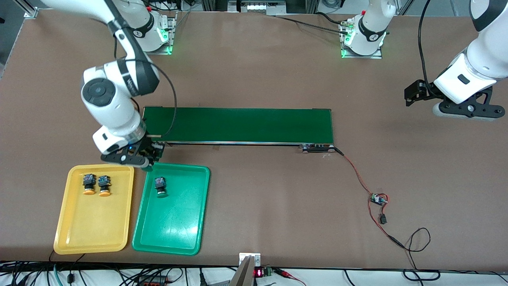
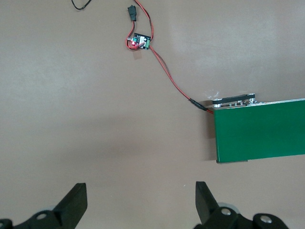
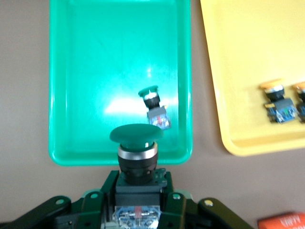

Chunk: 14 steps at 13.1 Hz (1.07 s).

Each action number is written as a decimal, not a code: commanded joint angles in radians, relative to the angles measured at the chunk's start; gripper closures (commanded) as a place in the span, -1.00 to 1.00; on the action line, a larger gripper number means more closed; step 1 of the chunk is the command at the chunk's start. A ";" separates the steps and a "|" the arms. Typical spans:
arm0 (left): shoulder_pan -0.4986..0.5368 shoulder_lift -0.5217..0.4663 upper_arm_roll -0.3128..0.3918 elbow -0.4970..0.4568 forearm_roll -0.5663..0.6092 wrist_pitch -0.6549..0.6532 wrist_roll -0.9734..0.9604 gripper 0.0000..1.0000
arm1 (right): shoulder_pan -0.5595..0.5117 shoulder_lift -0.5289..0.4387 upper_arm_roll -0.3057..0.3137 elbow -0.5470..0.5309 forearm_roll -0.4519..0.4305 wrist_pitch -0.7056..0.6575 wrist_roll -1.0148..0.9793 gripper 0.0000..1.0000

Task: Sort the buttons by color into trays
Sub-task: 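Carry the green button over the green tray with the right gripper, then lower the green button into the green tray and open the right gripper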

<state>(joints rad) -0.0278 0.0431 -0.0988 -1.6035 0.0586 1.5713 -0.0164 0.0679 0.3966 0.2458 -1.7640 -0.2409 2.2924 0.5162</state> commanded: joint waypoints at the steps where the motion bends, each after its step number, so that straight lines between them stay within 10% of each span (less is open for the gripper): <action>1: 0.006 0.007 -0.007 0.025 -0.008 -0.020 0.009 -1.00 | 0.053 0.146 -0.016 0.159 0.017 -0.013 -0.019 0.72; 12: 0.006 0.006 -0.007 0.025 -0.008 -0.020 0.010 -1.00 | 0.181 0.459 -0.161 0.336 0.008 0.193 -0.031 0.59; 14: 0.006 0.007 -0.007 0.025 -0.008 -0.020 0.009 -1.00 | 0.185 0.464 -0.171 0.336 0.008 0.193 -0.033 -0.03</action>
<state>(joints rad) -0.0278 0.0441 -0.1001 -1.6022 0.0586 1.5710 -0.0164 0.2373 0.8510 0.0934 -1.4552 -0.2389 2.4884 0.5011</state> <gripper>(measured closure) 0.000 0.595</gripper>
